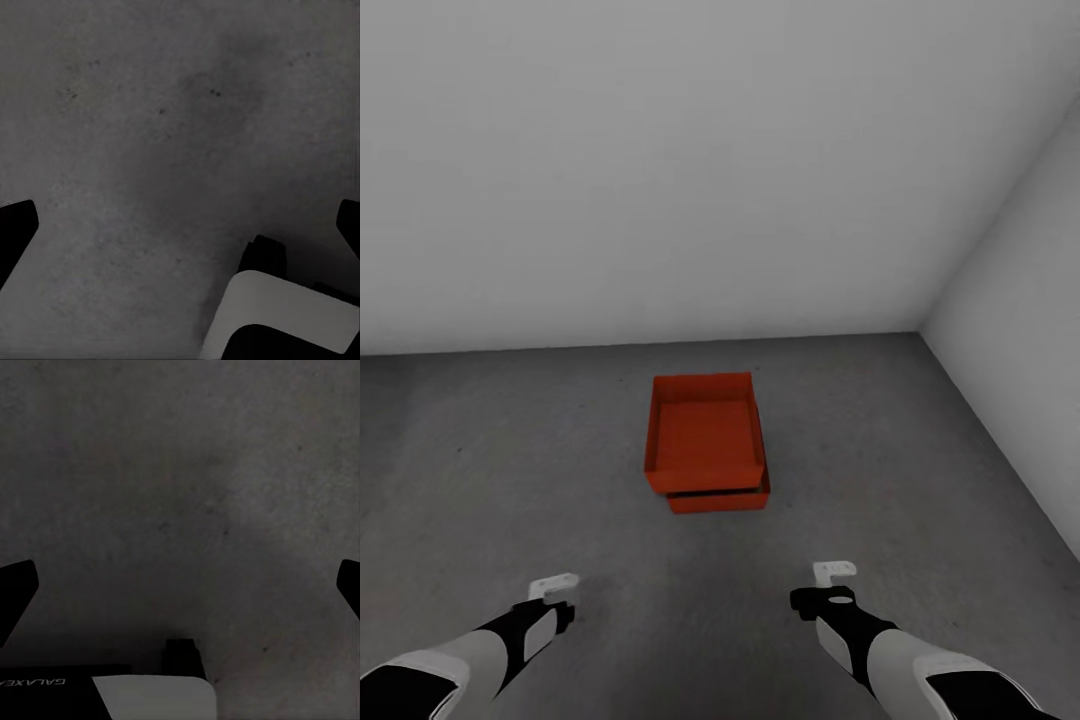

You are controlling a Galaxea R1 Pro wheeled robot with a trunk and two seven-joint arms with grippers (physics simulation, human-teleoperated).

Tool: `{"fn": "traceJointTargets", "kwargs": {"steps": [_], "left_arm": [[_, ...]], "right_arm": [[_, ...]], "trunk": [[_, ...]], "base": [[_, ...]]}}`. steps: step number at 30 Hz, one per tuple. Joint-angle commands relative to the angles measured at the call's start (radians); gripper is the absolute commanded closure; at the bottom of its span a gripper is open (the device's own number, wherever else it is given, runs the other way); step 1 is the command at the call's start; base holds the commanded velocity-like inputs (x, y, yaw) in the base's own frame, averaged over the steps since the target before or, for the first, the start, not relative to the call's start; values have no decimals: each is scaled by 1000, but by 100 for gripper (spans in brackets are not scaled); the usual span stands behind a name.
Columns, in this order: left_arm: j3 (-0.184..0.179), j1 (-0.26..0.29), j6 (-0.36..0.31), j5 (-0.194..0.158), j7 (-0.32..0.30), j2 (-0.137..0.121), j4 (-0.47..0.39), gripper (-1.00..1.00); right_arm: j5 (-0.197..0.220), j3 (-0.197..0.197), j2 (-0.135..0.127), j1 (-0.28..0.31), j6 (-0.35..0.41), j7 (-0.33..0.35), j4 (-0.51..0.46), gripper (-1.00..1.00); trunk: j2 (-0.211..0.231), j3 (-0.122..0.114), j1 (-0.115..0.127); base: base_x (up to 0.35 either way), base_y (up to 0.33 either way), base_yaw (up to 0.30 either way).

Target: Move the two storage containers from the living room to the garage. In the garage, place one container on the floor and stack the other container on top of it (either order is fine).

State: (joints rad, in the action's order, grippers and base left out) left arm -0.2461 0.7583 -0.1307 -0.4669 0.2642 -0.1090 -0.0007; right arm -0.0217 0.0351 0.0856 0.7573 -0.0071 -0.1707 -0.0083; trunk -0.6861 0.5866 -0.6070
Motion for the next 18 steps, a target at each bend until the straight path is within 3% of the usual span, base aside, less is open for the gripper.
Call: {"fn": "traceJointTargets", "kwargs": {"steps": [1, 13, 18], "left_arm": [[-9, 1, -2, -17, 2, -1, 0, -100], [-9, 1, 39, -36, 2, -1, 1, -100], [-9, 0, 39, -37, 3, -1, 1, -100]], "right_arm": [[-2, 3, 0, 1, -1, -4, 0, -100], [-7, 5, 3, 0, -2, 0, -1, -100], [-10, 8, -7, -77, 1, 2, 33, -100]], "trunk": [[-1, 1, 0], [-1, 0, 0], [-1, 0, 0]], "base": [[0, 0, -5], [0, 0, -1], [0, 0, 0]]}}
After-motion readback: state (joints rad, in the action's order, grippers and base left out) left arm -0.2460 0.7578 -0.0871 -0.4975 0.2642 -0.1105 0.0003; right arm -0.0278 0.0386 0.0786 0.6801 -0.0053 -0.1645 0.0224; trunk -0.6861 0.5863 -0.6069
